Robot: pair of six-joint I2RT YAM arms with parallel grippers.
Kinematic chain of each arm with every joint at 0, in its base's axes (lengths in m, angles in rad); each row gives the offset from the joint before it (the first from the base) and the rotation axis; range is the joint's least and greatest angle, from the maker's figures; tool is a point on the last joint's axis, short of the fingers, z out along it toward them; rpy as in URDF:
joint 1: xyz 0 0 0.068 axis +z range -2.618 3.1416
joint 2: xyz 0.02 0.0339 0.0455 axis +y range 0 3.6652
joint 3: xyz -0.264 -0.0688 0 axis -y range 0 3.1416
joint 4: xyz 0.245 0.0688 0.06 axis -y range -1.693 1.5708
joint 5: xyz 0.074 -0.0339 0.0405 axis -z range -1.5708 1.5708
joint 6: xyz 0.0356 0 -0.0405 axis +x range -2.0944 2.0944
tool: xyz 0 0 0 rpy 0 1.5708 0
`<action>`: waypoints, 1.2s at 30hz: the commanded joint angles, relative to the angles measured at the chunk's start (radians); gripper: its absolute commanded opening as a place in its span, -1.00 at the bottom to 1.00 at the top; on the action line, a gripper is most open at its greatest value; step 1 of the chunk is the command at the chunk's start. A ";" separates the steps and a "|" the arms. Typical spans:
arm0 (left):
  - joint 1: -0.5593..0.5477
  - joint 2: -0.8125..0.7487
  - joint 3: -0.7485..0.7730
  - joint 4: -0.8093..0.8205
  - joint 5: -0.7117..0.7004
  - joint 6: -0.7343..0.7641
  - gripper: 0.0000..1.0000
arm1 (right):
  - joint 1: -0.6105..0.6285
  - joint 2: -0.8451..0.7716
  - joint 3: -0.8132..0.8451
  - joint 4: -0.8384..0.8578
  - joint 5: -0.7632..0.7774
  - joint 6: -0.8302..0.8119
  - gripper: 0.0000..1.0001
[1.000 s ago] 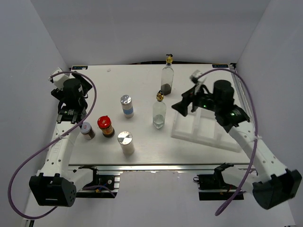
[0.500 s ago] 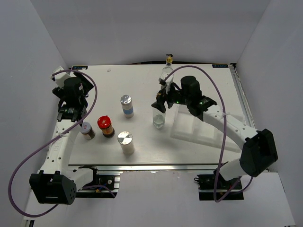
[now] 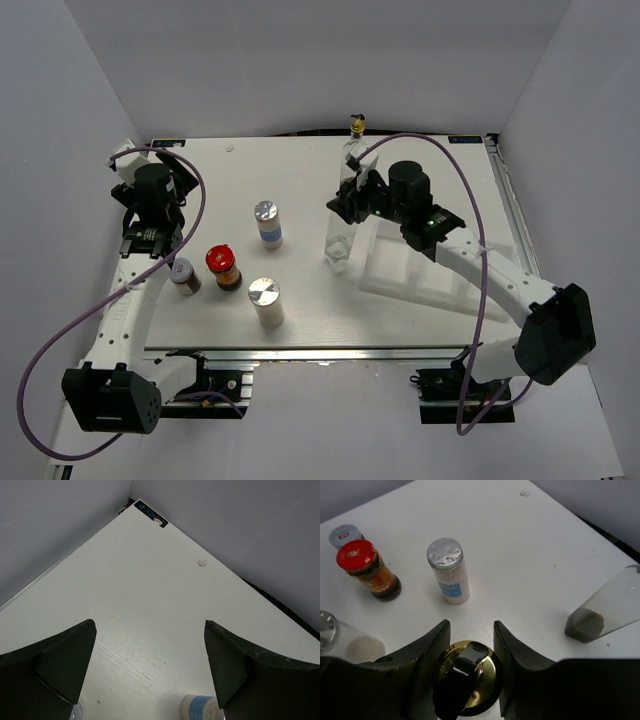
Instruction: Organize the condiment bottles
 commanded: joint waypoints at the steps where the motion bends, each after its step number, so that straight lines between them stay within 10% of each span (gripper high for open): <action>1: 0.003 -0.038 0.021 0.007 0.016 0.004 0.96 | 0.001 -0.124 0.108 0.105 0.028 0.066 -1.00; 20: 0.003 -0.112 -0.017 0.051 0.050 0.001 0.96 | -0.089 -0.453 0.257 -0.541 1.278 0.277 -1.00; 36: 0.005 -0.091 -0.028 0.053 0.055 0.024 0.96 | -0.532 -0.433 0.055 -0.465 1.144 0.273 -1.00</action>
